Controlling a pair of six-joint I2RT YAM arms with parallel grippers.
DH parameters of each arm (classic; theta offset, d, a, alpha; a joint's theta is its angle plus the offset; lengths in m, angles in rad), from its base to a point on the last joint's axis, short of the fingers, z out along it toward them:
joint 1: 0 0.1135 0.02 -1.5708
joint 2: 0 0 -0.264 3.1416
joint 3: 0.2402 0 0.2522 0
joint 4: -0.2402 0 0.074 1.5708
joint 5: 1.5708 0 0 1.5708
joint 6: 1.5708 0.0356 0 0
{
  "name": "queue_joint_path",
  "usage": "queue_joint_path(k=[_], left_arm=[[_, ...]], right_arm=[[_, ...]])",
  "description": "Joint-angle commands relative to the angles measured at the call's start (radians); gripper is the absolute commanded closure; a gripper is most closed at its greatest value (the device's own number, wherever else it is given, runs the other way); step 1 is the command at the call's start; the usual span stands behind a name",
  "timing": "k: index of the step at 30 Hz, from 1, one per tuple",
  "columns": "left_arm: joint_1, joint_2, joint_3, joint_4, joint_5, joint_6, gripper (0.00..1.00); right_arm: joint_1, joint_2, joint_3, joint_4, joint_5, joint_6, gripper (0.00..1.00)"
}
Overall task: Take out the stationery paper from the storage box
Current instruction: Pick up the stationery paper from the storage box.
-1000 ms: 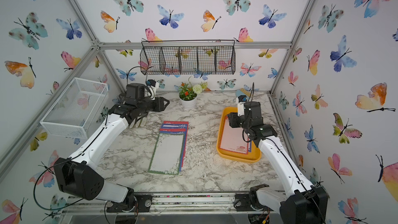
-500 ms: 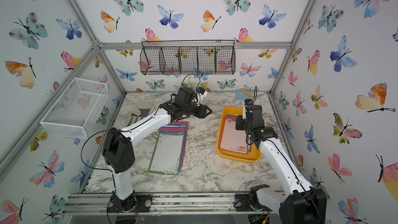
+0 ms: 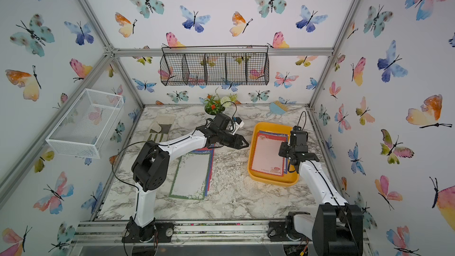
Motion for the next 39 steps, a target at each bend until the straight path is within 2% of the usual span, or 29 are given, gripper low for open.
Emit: queue_joint_path(k=[1,11,19,25,39], left_arm=[[-0.007,0.021,-0.01,0.032,0.072,-0.031,0.48],[-0.013,0.078,-0.005,0.032,0.104,-0.067,0.48],[-0.013,0.105,0.007,0.033,0.126,-0.088,0.52],[-0.013,0.14,0.027,0.033,0.15,-0.119,0.58],[-0.013,0.157,0.034,0.034,0.161,-0.139,0.6]], right_arm=[[-0.02,0.033,-0.019,0.049,-0.039,0.014,0.68],[-0.054,0.126,-0.055,0.081,-0.073,0.032,0.7],[-0.066,0.176,-0.05,0.094,-0.116,0.041,0.72],[-0.073,0.188,-0.059,0.108,-0.125,0.05,0.74],[-0.09,0.226,-0.073,0.121,-0.143,0.044,0.74]])
